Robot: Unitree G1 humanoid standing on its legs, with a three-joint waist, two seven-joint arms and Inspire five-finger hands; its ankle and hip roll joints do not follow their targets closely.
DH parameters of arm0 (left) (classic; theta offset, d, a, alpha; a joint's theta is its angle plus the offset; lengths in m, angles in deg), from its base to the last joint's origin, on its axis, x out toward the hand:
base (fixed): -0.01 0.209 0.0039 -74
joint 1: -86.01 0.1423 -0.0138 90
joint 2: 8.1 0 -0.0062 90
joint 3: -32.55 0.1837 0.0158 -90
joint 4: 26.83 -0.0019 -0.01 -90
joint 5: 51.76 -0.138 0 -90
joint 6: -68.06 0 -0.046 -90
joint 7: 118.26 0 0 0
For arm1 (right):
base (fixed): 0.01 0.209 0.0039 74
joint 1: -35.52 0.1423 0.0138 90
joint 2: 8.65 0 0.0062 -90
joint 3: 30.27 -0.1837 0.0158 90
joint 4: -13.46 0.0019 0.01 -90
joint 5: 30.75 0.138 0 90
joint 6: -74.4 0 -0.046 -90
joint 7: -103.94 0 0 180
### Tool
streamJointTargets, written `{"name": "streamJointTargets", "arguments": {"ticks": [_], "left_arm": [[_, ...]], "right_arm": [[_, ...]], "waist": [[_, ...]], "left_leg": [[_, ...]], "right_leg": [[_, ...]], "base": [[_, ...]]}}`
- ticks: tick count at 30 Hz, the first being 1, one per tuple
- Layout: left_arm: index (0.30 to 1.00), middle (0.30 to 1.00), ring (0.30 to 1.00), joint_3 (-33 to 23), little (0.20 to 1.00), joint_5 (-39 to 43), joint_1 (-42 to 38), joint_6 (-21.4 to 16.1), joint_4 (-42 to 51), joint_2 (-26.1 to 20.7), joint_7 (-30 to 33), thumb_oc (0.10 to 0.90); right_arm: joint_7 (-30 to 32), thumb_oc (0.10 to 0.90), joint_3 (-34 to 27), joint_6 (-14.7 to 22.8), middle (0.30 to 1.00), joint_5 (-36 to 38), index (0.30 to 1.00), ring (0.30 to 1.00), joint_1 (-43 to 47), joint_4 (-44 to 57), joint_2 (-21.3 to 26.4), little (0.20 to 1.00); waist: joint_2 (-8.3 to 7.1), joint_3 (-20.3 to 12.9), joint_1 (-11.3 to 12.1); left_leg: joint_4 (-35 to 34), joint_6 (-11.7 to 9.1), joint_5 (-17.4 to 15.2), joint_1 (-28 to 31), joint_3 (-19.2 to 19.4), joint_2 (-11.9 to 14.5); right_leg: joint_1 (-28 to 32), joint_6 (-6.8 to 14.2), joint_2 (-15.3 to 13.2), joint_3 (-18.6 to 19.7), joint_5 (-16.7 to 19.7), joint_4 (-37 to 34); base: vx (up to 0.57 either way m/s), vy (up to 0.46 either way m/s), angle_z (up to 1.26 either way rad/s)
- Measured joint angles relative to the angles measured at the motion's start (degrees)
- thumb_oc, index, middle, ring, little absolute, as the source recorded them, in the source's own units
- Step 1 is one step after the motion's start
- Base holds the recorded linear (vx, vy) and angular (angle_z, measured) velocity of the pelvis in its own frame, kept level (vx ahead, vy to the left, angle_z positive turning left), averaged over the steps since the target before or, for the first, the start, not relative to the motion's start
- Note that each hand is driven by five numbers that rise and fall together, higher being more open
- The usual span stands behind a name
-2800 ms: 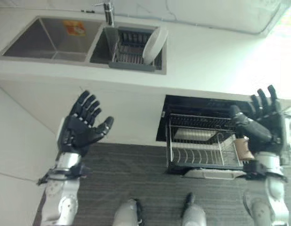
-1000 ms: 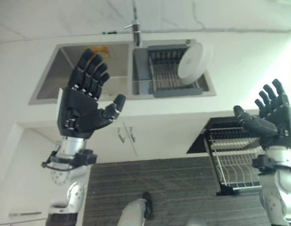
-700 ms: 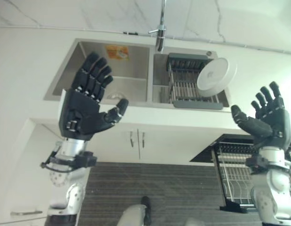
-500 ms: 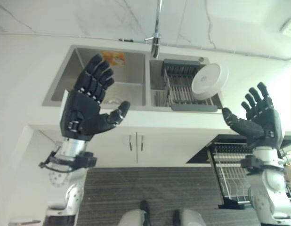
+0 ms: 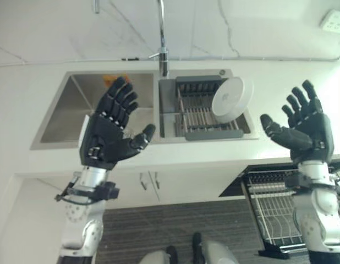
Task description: Place the dishes in the dishwasher.
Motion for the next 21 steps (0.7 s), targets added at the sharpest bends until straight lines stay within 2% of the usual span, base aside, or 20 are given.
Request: {"name": "streamJointTargets", "arguments": {"ticks": [4,12,21], "left_arm": [[0.9,0.9,0.9,0.88,0.9,0.0,-0.26,0.11,-0.02,0.07,-0.02,0.8],[0.9,0.9,0.9,3.56,0.9,0.05,-0.29,0.64,-0.18,0.07,-0.38,0.8],[0.9,0.9,0.9,7.54,0.9,0.07,-1.83,1.31,-3.85,-0.26,-1.56,0.8]], "right_arm": [[-0.33,0.8,0.08,0.41,0.9,0.0,0.9,0.9,2.1,-3.41,0.48,0.9],[0.72,0.8,0.17,1.72,0.9,1.22,0.9,0.9,3.06,-5.4,1.84,0.9],[2.46,0.8,2.11,2.12,0.9,3.36,0.9,0.9,12.59,-20.54,6.02,0.9]], "waist": [[0.43,-0.22,-0.02],[1.47,-0.92,0.94],[1.48,-1.67,3.25]], "left_leg": [[-0.83,-0.91,-0.13,1.61,-0.02,0.46],[-0.37,-2.02,-0.69,0.83,-1.4,0.53],[0.59,-1.75,-0.34,0.94,-2.89,0.49]], "right_leg": [[0.78,-0.78,0.34,-0.22,-0.88,0.54],[0.88,-1.24,0.32,-0.94,-1.42,1.56],[2.01,-1.49,-0.13,-2.74,-1.28,1.26]], "base": [[0.08,-0.047,-0.02],[0.06,-0.019,0.07],[0.04,-0.022,0.1]]}}
